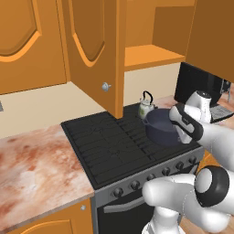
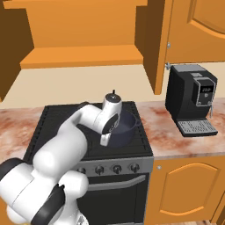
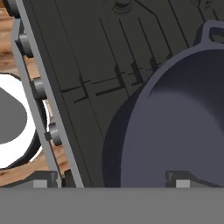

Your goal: Pick the kettle from the cabinet and place it on a stove burner. Then pick the pot from the counter and place it on another stove burner. Finally, turn both burners on.

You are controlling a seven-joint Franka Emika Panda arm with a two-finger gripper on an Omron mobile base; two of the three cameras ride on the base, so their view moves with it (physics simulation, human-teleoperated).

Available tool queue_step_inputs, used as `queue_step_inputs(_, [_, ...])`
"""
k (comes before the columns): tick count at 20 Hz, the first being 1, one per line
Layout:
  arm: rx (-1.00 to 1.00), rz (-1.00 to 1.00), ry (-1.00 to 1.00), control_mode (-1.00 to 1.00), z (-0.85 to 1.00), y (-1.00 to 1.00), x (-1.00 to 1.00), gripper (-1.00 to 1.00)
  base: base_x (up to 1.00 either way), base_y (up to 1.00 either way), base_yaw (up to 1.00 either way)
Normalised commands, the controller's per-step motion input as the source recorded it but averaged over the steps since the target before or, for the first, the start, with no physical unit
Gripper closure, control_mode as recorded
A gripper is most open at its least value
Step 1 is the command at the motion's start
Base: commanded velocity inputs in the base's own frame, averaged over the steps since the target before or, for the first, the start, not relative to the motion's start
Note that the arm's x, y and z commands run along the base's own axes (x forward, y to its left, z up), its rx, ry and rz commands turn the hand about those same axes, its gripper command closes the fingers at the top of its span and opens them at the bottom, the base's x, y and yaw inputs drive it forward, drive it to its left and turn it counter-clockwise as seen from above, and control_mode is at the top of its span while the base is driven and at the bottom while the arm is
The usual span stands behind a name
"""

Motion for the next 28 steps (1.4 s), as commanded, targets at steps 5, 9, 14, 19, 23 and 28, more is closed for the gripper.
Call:
queue_step_inputs(5, [0.00,-0.01,0.00,-1.00,0.11,0.00,-0.20,-1.00,0.00,0.00,0.00])
queue_step_inputs(9, [0.00,-0.02,0.00,-1.00,0.10,-0.01,-0.20,-1.00,0.00,0.00,0.00])
queue_step_inputs(14, [0.00,-0.03,0.00,-1.00,0.05,-0.05,-0.23,-1.00,0.00,0.00,0.00])
queue_step_inputs(19, [0.00,-0.06,-0.01,-1.00,0.00,-0.08,-0.29,-1.00,0.00,0.00,0.00])
queue_step_inputs(23, [0.00,-0.06,-0.02,-1.00,0.00,-0.07,-0.33,-1.00,0.00,0.00,0.00])
queue_step_inputs(28, [0.00,-0.05,-0.02,-1.00,0.00,-0.11,-0.35,-1.00,0.00,0.00,0.00])
